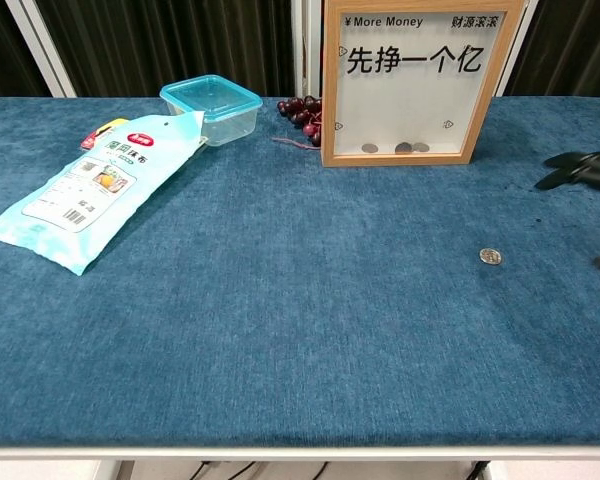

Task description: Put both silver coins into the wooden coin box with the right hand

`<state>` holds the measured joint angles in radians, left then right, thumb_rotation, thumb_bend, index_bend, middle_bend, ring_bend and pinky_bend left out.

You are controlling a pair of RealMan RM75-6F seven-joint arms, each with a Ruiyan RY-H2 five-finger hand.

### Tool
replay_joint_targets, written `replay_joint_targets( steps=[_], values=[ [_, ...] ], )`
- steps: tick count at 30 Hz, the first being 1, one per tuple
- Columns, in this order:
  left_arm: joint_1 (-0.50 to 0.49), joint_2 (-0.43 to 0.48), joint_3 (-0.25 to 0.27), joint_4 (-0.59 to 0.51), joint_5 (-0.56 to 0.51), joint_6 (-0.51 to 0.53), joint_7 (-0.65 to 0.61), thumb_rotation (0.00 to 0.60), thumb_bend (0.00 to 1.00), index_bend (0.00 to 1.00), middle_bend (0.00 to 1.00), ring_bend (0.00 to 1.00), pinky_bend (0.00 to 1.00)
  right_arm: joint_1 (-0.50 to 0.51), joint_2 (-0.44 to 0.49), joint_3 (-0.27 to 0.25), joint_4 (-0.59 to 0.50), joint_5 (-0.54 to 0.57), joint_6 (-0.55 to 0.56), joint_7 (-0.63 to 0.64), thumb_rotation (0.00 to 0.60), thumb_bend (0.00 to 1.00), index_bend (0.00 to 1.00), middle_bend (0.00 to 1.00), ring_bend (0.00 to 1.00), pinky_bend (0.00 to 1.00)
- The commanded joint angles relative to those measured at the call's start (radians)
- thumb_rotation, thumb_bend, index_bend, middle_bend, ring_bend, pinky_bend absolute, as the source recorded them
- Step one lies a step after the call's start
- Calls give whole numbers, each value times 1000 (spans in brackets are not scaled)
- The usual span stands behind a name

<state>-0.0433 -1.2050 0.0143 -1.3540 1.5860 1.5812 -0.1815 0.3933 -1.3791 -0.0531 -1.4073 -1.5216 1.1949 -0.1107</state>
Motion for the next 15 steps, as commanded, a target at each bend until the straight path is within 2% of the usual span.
replay_joint_targets(
  steps=[1,7,15],
  values=[
    [-2,-2,-1,6,-3,-6,-5,600,36,0,0,0,0,15,-61,15,64,-7,-27,11,600,305,201,11,0,0],
    [-8,-11,-5,22,-5,-18,-16,600,36,0,0,0,0,32,-134,36,132,-10,-41,31,600,309,309,27,0,0],
    [-8,-16,-8,44,-13,-25,-40,600,36,0,0,0,0,37,-193,49,200,5,-59,49,600,315,314,30,0,0]
  ],
)
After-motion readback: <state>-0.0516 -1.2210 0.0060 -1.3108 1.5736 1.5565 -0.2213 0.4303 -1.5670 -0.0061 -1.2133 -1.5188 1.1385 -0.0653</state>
